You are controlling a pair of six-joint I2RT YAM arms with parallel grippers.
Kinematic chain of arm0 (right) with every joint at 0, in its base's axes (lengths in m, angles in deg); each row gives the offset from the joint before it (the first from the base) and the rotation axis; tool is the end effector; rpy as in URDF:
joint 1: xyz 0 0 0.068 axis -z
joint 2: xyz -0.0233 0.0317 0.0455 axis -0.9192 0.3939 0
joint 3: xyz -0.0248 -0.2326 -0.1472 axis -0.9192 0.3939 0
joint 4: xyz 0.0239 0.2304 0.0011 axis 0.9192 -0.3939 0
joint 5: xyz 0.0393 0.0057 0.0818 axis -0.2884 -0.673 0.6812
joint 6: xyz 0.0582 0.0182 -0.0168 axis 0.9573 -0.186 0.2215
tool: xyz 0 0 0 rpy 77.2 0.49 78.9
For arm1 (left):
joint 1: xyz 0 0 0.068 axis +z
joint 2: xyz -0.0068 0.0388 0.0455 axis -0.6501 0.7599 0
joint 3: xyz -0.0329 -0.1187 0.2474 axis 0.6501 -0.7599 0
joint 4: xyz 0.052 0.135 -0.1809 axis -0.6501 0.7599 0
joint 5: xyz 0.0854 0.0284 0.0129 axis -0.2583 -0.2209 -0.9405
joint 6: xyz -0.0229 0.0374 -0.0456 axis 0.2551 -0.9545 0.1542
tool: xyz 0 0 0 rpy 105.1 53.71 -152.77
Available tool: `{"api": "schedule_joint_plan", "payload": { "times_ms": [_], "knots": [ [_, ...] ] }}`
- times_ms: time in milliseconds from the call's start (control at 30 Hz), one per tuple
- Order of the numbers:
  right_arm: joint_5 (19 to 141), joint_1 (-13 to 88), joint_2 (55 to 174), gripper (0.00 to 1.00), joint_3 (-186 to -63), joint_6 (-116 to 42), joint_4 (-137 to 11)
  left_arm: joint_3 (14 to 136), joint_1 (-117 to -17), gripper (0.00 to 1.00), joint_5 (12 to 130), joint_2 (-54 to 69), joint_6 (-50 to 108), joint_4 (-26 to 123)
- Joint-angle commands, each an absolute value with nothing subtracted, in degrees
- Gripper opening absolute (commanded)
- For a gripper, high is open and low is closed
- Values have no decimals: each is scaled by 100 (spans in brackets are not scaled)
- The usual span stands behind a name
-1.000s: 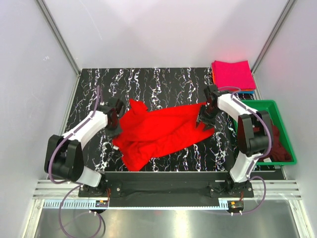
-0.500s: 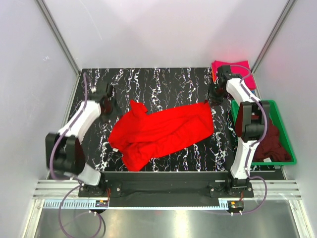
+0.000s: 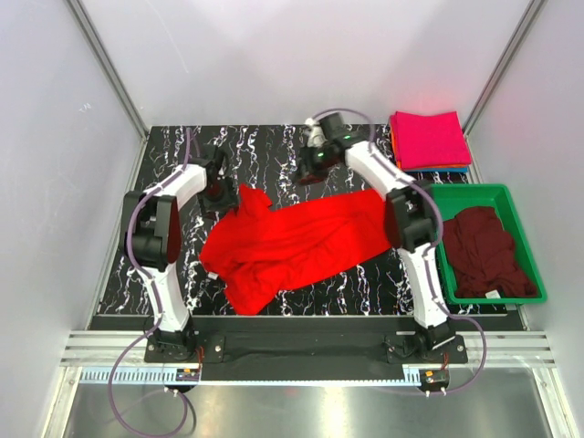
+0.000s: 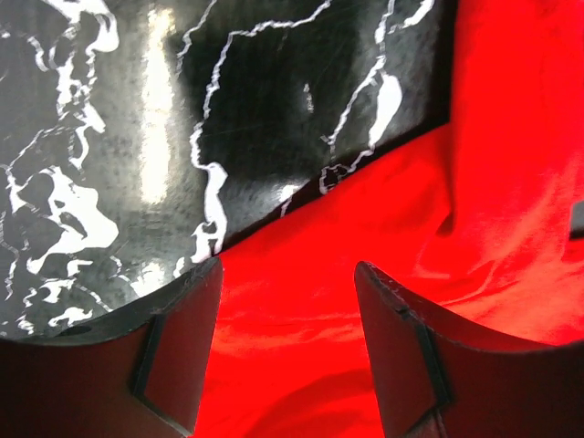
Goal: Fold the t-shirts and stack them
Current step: Flatten the tshirt out
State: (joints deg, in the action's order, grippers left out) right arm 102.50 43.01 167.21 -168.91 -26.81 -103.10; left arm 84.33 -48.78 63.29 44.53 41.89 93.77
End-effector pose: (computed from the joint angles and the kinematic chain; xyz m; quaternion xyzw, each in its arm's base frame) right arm 0.4423 0.2217 0.2200 -0.1339 0.9130 0.3348 0.1910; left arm 0.3645 -0.0530 0.1862 -0.1389 0.9803 -0.0417 0.1342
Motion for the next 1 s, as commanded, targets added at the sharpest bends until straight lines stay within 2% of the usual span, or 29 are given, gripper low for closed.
{"api": "schedule_joint_plan", "payload": {
  "times_ms": [0, 300, 467, 733, 833, 867, 933, 967],
  "knots": [
    [10684, 3904, 17318, 39, -17580, -2474, -10207, 8310, -4820, 65, 6056, 4098, 4156, 9432],
    [10807, 3385, 17812, 50, -17407, -2166, -9390, 7941, -4784, 65, 5767, 4036, 4244, 9669],
    [10755, 3183, 17962, 50, -17380, -2157, -9170, 7546, -4723, 65, 6135, 3642, 4244, 9423],
    [10613, 3112, 18260, 52, -17757, -2034, -9038, 7562, -4723, 61, 6423, 3869, 4183, 9301],
    [10824, 3068, 18462, 47, -18091, -1911, -9029, 7755, -4723, 42, 6504, 3992, 4165, 9387],
    [10833, 3051, 18541, 46, -18179, -1859, -9090, 7799, -4723, 24, 6504, 4001, 4165, 9423],
    [10842, 3051, 18551, 31, -18347, -1797, -9135, 7957, -4705, 5, 6521, 4010, 4139, 9528],
    [10834, 3051, 18533, 24, -18443, -1727, -9170, 8045, -4670, 0, 6504, 4001, 4148, 9607]
  ]
}}
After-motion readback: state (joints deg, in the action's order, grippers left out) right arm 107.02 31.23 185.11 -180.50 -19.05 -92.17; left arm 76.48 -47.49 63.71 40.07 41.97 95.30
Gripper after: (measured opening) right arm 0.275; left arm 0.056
